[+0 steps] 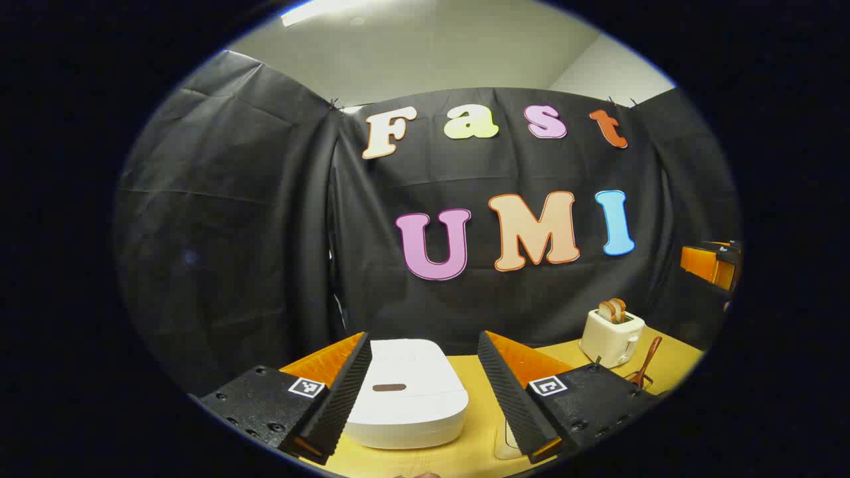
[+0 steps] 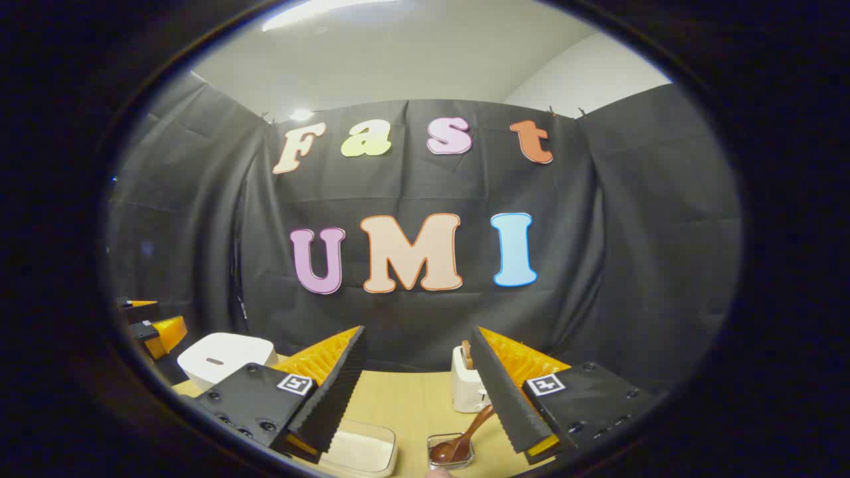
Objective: Close the left gripper, press the button to open the rice cooker; take a wooden spoon from the chopstick holder with the right hand, scoop a spoonful of rice and pour it into the rice cooker, then put the wooden spoon back into the chopstick holder.
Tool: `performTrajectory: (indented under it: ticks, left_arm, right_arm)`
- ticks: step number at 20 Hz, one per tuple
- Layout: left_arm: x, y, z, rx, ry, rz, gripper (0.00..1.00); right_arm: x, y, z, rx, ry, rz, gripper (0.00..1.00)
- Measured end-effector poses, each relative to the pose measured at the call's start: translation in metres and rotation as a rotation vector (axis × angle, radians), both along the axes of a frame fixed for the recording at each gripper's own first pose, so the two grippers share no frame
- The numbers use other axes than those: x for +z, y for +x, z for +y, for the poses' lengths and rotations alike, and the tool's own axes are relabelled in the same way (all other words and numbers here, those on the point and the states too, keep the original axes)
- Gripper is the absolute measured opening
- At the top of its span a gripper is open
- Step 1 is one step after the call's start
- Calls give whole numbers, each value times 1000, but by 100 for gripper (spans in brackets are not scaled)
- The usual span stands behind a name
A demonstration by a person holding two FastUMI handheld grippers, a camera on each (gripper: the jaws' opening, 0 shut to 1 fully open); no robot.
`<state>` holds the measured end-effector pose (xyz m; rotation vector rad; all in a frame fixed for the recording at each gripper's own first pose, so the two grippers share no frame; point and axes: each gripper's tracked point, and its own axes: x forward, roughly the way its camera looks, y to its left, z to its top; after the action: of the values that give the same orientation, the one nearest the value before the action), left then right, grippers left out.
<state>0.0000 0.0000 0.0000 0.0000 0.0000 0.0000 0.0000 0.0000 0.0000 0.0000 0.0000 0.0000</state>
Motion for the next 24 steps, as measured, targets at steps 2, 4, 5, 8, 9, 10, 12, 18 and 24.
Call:
performTrajectory:
  ticks: [2,4,5,8,9,10,12,18,24]
  left_arm:
    - [-2,2,1,8,-8,3,95]
    - [-3,4,2,22,-18,6,97]
    - [-5,4,1,24,-22,11,95]
    - [-6,7,2,26,-28,15,98]
    - [-5,6,3,29,-30,10,98]
    - [-4,7,4,32,-33,3,95]
    - [-6,7,1,28,-29,5,95]
    - [-1,4,0,19,-12,-8,95]
    - [3,3,3,29,0,-22,95]
  right_arm:
    - [-5,3,9,28,7,19,100]
    - [-3,4,5,24,-8,16,98]
    - [-1,5,4,20,-18,11,96]
    - [-5,6,5,22,-13,18,96]
    - [-4,6,5,21,-12,19,96]
    - [-5,6,4,19,-11,19,96]
    - [-4,4,4,19,-10,14,100]
    - [-5,3,3,16,-7,12,96]
    - [-7,3,5,17,-6,13,100]
